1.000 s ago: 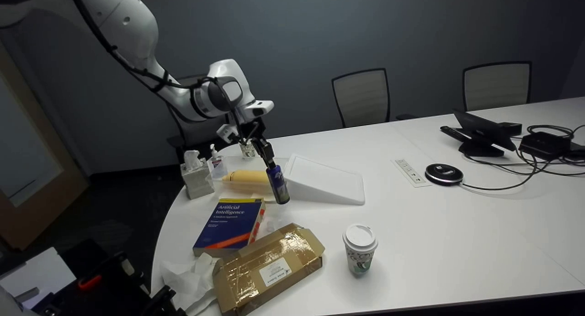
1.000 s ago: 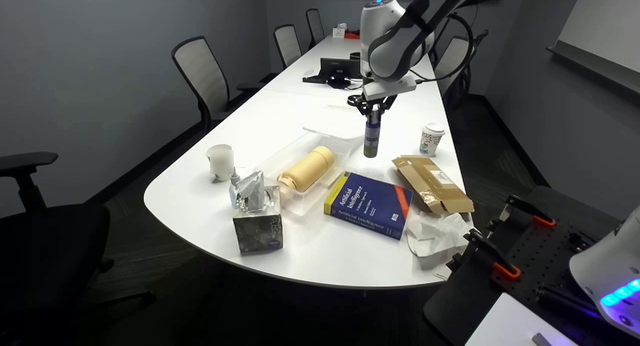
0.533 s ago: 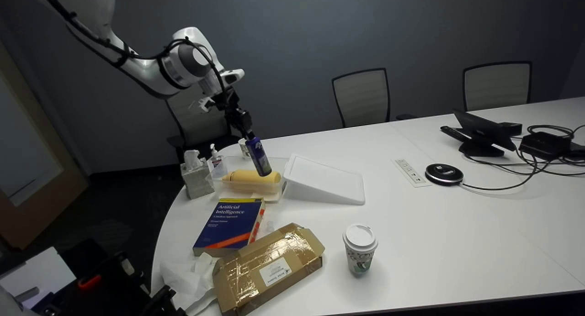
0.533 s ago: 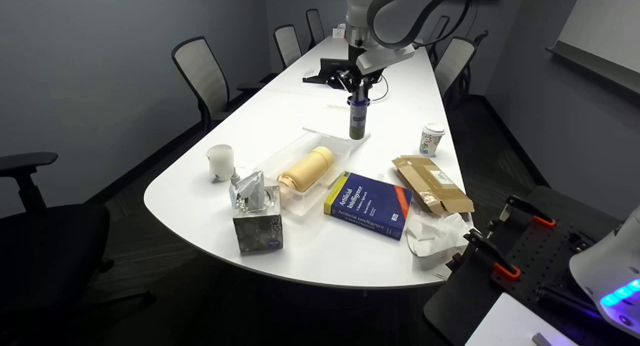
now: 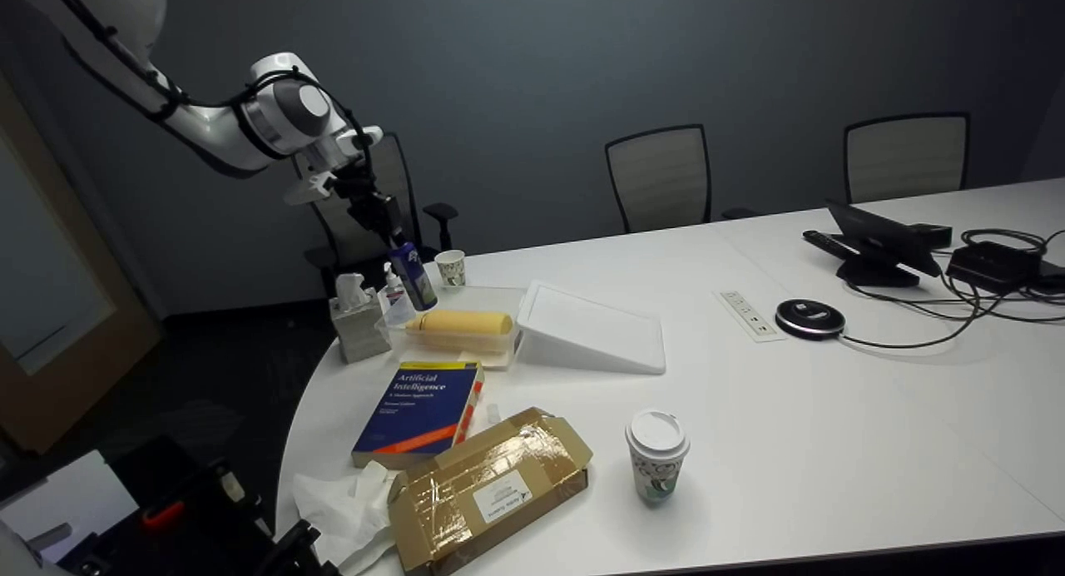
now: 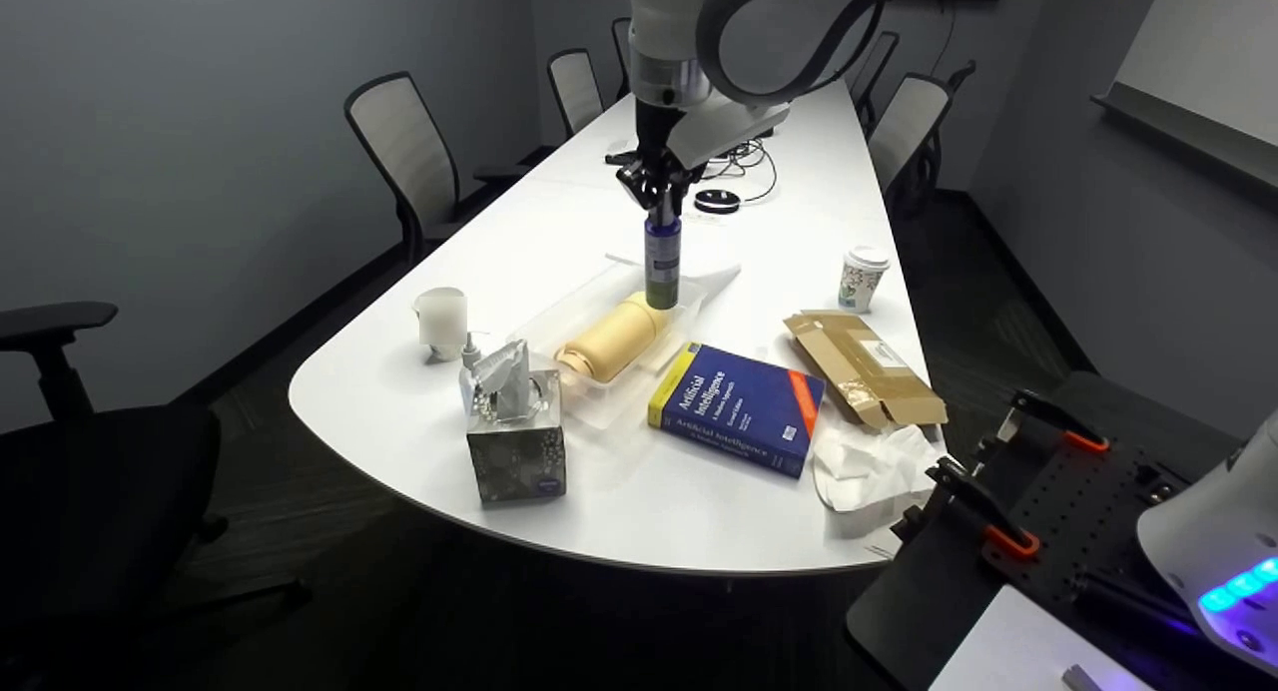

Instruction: Open the storage bin, then place the blue bottle inside it

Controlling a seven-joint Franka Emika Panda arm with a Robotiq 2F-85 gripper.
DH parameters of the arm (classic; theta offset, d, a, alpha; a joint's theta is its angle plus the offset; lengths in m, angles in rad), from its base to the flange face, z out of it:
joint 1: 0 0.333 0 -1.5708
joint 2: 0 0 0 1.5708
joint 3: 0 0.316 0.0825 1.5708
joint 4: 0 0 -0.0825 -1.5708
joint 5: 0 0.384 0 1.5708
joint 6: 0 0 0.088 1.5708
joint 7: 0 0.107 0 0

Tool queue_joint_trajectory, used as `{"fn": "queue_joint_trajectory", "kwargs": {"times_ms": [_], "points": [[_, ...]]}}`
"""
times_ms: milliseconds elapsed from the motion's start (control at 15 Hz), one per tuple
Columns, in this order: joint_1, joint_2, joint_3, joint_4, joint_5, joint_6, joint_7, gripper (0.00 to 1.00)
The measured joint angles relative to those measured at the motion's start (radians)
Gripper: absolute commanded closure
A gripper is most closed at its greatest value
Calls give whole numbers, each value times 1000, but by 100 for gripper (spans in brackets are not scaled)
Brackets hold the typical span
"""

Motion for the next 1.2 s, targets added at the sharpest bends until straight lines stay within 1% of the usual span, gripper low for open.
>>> {"fn": "queue_joint_trajectory", "kwargs": {"times_ms": [133,333,667,1200], "points": [[3,22,25,0,-13,2,0,92],[17,67,37,1,-37,23,0,92],[43,126,37,28,-49,67,-4,92],[53,175,36,90,-49,74,-44,92]]}}
